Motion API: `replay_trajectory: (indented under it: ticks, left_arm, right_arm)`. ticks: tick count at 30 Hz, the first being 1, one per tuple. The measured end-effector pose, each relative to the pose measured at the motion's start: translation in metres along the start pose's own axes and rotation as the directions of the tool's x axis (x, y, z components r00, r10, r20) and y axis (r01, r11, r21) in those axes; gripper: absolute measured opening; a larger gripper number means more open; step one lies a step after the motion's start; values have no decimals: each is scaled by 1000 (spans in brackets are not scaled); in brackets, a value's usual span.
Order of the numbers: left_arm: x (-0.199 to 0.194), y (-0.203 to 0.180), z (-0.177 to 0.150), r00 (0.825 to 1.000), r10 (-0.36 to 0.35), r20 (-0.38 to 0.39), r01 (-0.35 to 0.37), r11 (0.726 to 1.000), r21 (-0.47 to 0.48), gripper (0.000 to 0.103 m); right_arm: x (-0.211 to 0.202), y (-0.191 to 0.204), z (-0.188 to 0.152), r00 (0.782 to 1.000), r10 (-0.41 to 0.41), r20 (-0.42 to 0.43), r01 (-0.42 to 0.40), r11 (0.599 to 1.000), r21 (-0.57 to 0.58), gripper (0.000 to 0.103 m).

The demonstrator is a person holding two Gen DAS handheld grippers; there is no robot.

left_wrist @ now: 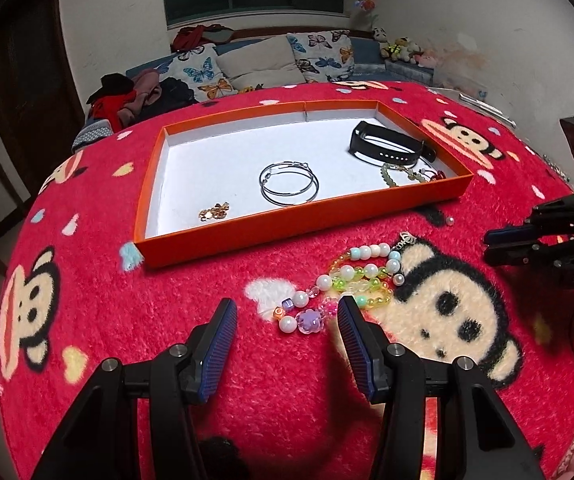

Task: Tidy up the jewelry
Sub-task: 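Hold the right gripper over the silver ring while the left lowers onto the pastel beaded bracelet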

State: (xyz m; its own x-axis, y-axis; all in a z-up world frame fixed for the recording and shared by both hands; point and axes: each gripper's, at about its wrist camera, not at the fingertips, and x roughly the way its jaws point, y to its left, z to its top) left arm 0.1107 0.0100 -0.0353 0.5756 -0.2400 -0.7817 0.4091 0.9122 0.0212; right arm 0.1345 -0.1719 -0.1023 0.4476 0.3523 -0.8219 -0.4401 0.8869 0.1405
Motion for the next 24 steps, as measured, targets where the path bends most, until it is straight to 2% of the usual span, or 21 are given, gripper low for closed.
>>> replay_trajectory:
  ticks: [1,3,5,12,15,17,24]
  left_arm:
    - [1,-1,0,1000,-7,-1,7,1000,7,51]
    - [3,-2,1,1000,-18,-4,18,1000,15,39]
    - [5,-3,1,1000,-19,-3,19,1000,14,36]
    - [0,9,7,999,-32,23,33,997,-65,36]
    - [4,14,8,1000,-21,5,21,995,-102,28]
    - [7,17,9,1000,-9,-7,8,993,-120,28]
    - [8,10,4,998,49,-44,-53,995,-80,28]
  right_arm:
    - [0,0,0,1000,1,1,-1,1000,3,19]
    - [0,0,-1,1000,2,2,-2,1000,7,19]
    - [0,0,0,1000,5,3,-5,1000,13,19]
    - [-1,-1,-1,1000,7,4,-7,1000,17,19]
    - [-1,-1,0,1000,9,6,-9,1000,21,19]
    - [0,0,0,1000,9,7,-9,1000,22,19]
    - [0,-1,0,1000,16,9,-16,999,27,19]
